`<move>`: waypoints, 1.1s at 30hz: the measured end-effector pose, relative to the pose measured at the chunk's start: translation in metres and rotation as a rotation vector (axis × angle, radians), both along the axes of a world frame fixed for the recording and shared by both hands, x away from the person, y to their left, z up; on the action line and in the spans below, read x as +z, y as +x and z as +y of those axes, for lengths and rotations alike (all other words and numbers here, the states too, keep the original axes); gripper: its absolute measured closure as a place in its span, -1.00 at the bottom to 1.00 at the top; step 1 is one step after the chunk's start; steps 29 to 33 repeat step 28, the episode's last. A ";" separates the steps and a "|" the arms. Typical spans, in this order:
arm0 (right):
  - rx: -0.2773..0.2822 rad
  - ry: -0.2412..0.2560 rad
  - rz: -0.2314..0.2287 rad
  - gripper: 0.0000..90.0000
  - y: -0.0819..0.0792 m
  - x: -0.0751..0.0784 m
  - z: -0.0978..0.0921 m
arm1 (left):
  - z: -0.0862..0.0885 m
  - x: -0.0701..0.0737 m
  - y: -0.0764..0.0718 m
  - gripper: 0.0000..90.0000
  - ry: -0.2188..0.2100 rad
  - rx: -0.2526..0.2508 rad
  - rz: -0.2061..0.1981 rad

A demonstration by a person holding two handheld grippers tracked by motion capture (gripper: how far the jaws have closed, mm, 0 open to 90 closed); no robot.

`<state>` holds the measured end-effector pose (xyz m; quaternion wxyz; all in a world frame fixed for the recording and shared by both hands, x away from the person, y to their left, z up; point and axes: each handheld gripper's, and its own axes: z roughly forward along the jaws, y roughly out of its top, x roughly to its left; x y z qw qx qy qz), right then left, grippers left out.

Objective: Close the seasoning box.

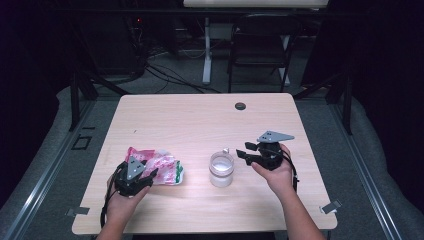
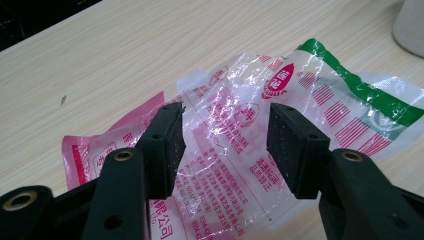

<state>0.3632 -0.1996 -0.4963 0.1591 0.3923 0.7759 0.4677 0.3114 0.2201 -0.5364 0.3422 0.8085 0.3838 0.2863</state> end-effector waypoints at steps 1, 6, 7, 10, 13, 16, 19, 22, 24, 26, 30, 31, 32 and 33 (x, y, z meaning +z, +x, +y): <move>-0.014 -0.003 0.005 0.13 0.001 -0.003 -0.003 | 0.000 0.000 0.000 0.09 0.002 -0.001 0.001; -0.067 0.026 0.055 0.13 0.008 -0.014 -0.017 | 0.001 0.000 0.000 0.08 0.002 0.000 0.003; -0.081 0.031 0.063 0.12 0.010 -0.016 -0.019 | 0.001 -0.001 0.001 0.08 0.001 0.001 0.004; -0.114 0.006 0.076 0.12 0.013 -0.024 -0.024 | 0.000 -0.001 0.001 0.08 0.004 0.001 0.008; -0.129 0.005 0.108 0.12 0.017 -0.033 -0.028 | -0.001 -0.002 0.001 0.08 0.013 -0.001 0.013; -0.142 0.040 0.145 0.12 0.020 -0.040 -0.031 | -0.002 -0.003 0.002 0.08 0.020 -0.002 0.012; -0.151 0.018 0.147 0.11 0.020 -0.042 -0.031 | -0.002 -0.004 0.002 0.08 0.029 -0.004 0.015; -0.154 0.002 0.152 0.10 0.020 -0.044 -0.031 | -0.003 -0.004 0.002 0.07 0.028 -0.003 0.020; -0.152 -0.013 0.157 0.09 0.021 -0.046 -0.030 | -0.004 -0.005 0.003 0.07 0.033 -0.007 0.020; -0.151 -0.012 0.158 0.09 0.021 -0.047 -0.029 | -0.004 -0.005 0.003 0.07 0.033 -0.005 0.022; -0.149 -0.026 0.159 0.09 0.021 -0.047 -0.029 | -0.004 -0.005 0.003 0.07 0.034 -0.006 0.023; -0.149 -0.026 0.159 0.09 0.021 -0.047 -0.029 | -0.004 -0.005 0.003 0.07 0.034 -0.006 0.023; -0.149 -0.026 0.159 0.09 0.021 -0.047 -0.029 | -0.004 -0.005 0.003 0.07 0.034 -0.006 0.023; -0.149 -0.026 0.159 0.09 0.021 -0.047 -0.029 | -0.004 -0.005 0.003 0.07 0.034 -0.006 0.023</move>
